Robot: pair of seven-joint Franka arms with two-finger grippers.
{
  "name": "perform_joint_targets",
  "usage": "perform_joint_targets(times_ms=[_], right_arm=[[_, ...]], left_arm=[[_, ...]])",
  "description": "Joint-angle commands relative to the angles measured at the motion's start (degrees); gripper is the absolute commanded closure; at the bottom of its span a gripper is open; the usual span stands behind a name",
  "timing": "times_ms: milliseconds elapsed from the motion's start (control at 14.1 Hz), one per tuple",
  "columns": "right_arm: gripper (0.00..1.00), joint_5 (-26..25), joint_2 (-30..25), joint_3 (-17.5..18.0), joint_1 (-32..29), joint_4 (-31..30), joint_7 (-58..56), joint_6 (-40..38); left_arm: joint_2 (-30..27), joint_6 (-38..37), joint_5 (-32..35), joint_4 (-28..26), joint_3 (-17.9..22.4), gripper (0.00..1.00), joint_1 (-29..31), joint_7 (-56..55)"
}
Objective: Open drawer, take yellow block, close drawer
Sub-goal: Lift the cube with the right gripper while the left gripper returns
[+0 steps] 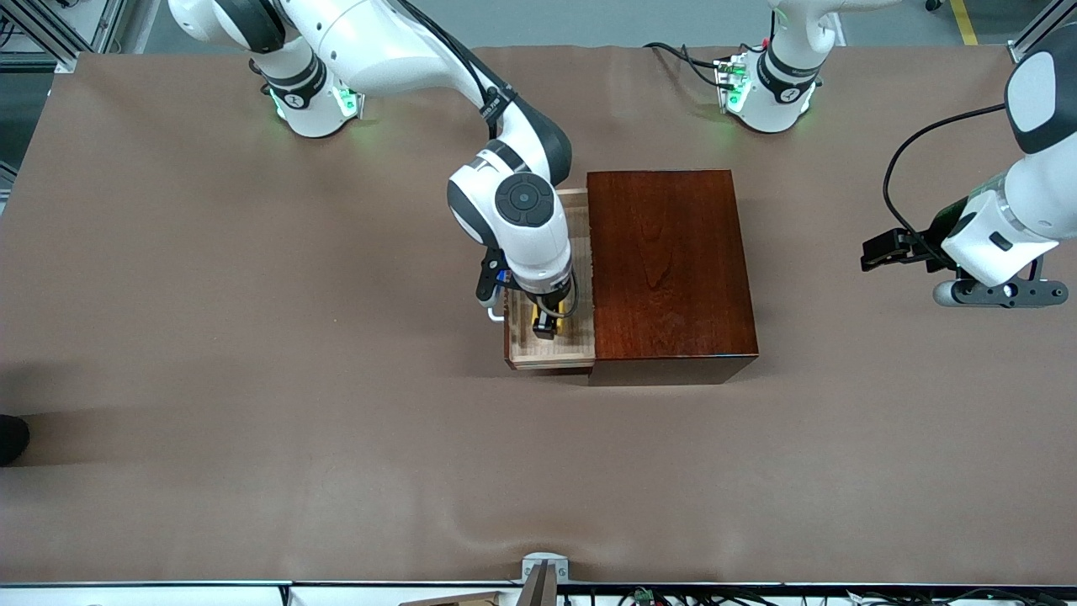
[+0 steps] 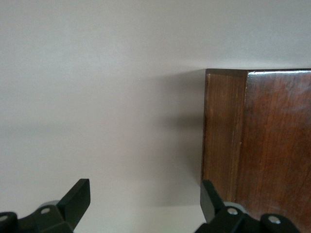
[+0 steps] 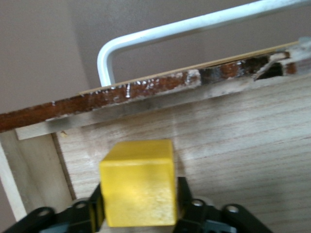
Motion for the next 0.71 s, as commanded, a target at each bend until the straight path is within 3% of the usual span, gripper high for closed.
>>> perform_joint_targets(times_ms=[0,142,427,640], right_arm=[[0.78,-0.19,-0.54,0.17,-0.77,0.56,-0.64,-0.55],[0.78,-0.19,-1.69,0.35,-1.21,1.53,-0.73,-4.49],[0.78,0.16,-3.18,0.61,-1.30,9.25,-0.99,-15.39],[0.81,0.77,-9.14,0.53,-3.66,8.57,-12.80,-19.43]], left_arm=[[-0.07,-0.67,0.42,0.32,-0.30,0.00,0.52,0.46],[-0.07,-0.67,0.42,0.32,-0.30,0.00,0.52,0.46],[0.46,-0.75,0.07,0.32,-0.30,0.00,0.43,-0.24],[0.63,-1.46,-1.87,0.23,-0.74,0.00,-0.18,-6.03]])
